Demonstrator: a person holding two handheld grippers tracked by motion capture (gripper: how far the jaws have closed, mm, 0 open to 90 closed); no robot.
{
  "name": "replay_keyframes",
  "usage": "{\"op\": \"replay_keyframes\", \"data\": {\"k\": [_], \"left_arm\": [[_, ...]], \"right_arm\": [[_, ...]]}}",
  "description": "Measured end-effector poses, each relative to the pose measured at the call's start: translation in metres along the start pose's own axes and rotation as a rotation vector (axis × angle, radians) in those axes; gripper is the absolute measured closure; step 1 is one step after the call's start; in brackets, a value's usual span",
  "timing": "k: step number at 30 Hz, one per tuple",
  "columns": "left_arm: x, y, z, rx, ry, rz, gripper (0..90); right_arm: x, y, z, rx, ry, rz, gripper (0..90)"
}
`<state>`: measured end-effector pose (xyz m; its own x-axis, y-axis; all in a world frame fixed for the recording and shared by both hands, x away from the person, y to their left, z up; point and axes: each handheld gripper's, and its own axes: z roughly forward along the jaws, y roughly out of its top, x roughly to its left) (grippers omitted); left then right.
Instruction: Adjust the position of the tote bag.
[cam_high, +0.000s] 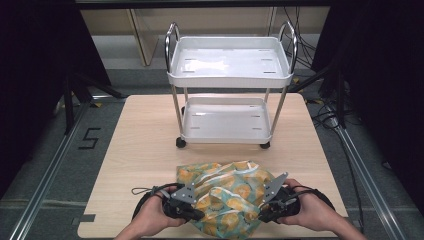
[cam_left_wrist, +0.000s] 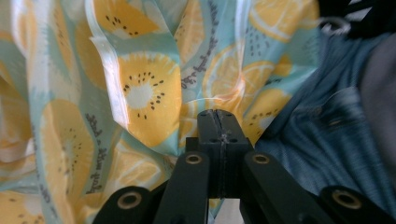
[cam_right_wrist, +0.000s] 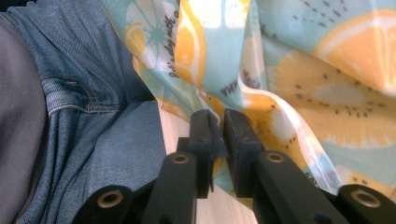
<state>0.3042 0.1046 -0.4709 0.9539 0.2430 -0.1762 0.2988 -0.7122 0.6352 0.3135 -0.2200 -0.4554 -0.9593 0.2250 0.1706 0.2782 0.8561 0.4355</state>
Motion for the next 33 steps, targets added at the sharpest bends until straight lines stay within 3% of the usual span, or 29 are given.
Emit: {"op": "replay_keyframes", "data": {"k": [3, 5, 6, 7, 8, 11, 15, 17, 18, 20, 24, 27, 30, 33], "left_arm": [[-0.001, 0.003, 0.003, 0.014, 0.027, 0.031, 89.5], [-0.002, 0.005, 0.003, 0.022, 0.04, 0.047, 89.4], [-0.002, 0.006, 0.003, 0.03, 0.045, 0.055, 89.5], [-0.001, 0.007, 0.003, 0.041, 0.052, 0.065, 89.5], [-0.001, 0.007, 0.003, 0.042, 0.049, 0.068, 89.4], [-0.002, 0.006, 0.004, 0.042, 0.06, 0.062, 89.5], [-0.002, 0.007, 0.004, 0.047, 0.064, 0.072, 89.0], [-0.001, 0.007, 0.003, 0.051, 0.066, 0.075, 88.7], [-0.001, 0.007, 0.002, 0.055, 0.065, 0.077, 88.6], [-0.001, 0.006, 0.002, 0.05, 0.063, 0.07, 88.6], [-0.001, 0.005, -0.001, 0.062, 0.072, 0.077, 87.2], [-0.002, 0.006, -0.005, 0.051, 0.073, 0.061, 83.0], [-0.002, 0.011, -0.015, 0.023, 0.081, 0.062, 65.3], [-0.003, 0.022, -0.034, -0.063, 0.08, 0.031, 49.2]], "right_arm": [[-0.001, 0.001, -0.008, -0.033, 0.006, -0.002, 72.0], [-0.001, 0.002, -0.021, -0.085, 0.009, 0.022, 66.8], [-0.002, 0.002, -0.028, -0.113, -0.006, 0.036, 64.4], [-0.004, 0.003, -0.035, -0.157, -0.022, 0.011, 62.5], [-0.004, 0.004, -0.045, -0.176, -0.042, 0.042, 60.4], [-0.008, 0.009, -0.064, -0.286, -0.074, 0.05, 52.8], [-0.017, 0.018, -0.07, -0.345, -0.154, 0.07, 47.8], [-0.021, 0.022, -0.066, -0.338, -0.193, 0.102, 45.2], [-0.024, 0.025, -0.063, -0.337, -0.215, 0.095, 45.0], [-0.028, 0.028, -0.055, -0.332, -0.225, 0.11, 43.2], [-0.033, 0.034, -0.038, -0.283, -0.236, 0.112, 41.5], [-0.033, 0.035, -0.028, -0.252, -0.207, 0.121, 42.5], [-0.032, 0.035, -0.022, -0.248, -0.187, 0.099, 42.6], [-0.029, 0.035, -0.023, -0.246, -0.179, 0.102, 42.4]]}}
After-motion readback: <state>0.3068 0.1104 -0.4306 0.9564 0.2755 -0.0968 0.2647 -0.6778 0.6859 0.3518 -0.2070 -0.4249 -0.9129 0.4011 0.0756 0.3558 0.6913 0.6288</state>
